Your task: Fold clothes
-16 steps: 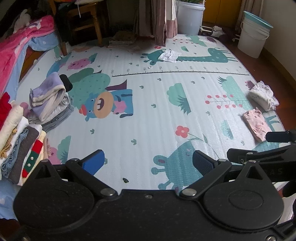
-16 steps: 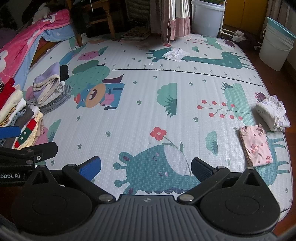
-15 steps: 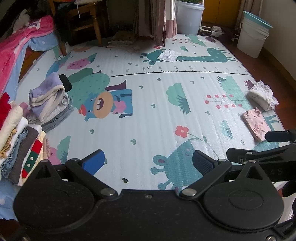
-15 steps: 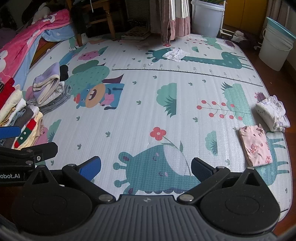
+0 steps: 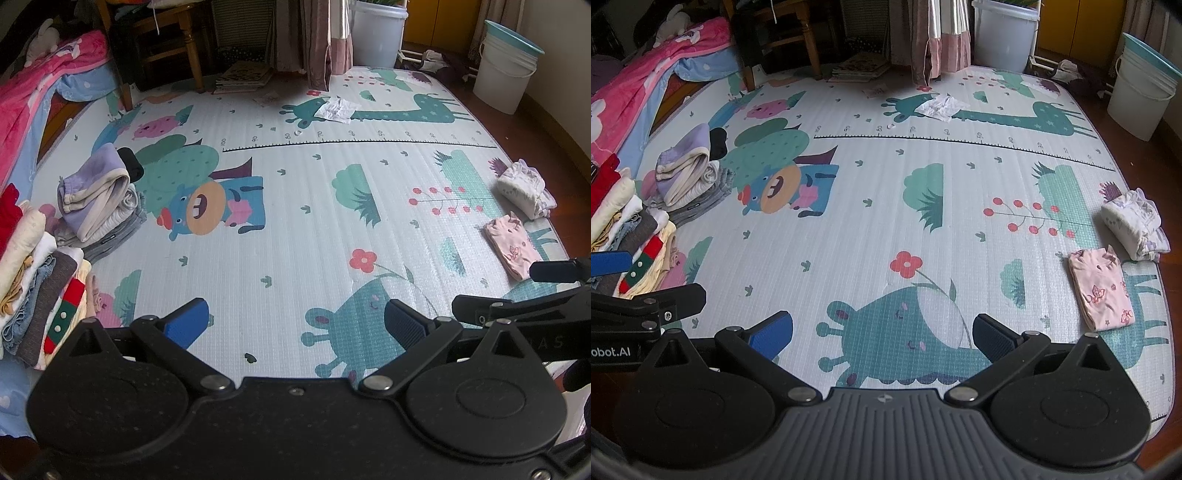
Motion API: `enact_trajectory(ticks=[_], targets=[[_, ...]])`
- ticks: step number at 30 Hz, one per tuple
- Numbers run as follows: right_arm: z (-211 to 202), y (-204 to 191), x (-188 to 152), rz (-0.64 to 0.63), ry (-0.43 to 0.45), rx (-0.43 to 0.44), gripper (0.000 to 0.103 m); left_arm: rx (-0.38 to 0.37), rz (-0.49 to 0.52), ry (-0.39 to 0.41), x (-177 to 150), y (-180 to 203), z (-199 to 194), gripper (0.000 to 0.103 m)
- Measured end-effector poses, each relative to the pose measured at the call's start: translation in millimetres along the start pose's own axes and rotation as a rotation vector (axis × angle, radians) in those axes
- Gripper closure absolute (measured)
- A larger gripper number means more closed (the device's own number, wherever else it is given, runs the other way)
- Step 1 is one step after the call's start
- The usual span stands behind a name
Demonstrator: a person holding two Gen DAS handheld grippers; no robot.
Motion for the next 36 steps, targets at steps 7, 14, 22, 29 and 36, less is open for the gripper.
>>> enact_trajectory(ticks=[7, 14, 22, 29, 36], targets=[[1.5, 2.8, 2.0, 0.002, -0.007, 0.0, 0.0, -0.005, -0.001, -0.005, -3.2, 1.4, -4.5, 0.001], [1.9, 2.1, -1.0, 0.002, -0.007, -0.002, 0.0, -0.012, -0.004, -0.017, 2.2, -3.3, -0.2, 0.001], [1.9, 4.2, 0.5, 0.003, -0.012, -0.002, 0.0, -0.014, -0.005, -0.023, 5.5, -3.8, 1.2, 0.001], [2.7, 0.2, -3.0, 0.004, -0.009, -0.006, 0.0, -0.015, -0.005, -0.023, 6.7, -4.1, 1.1, 0.001], [2.6, 2.1, -3.9, 0.004, -0.011, -0.005, 0.0, -0.018, -0.004, -0.023, 6.6, -5.4, 2.0, 0.001]])
Point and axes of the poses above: each gripper's, at about its wrist camera, not at the fingertips, and z roughly the way its jaws point, y to its right, x to its top, the point moved 6 cm from there along z, roughly the way its jaws point, and after that the axes turned 11 degrees about z, right-handed, at the moved point
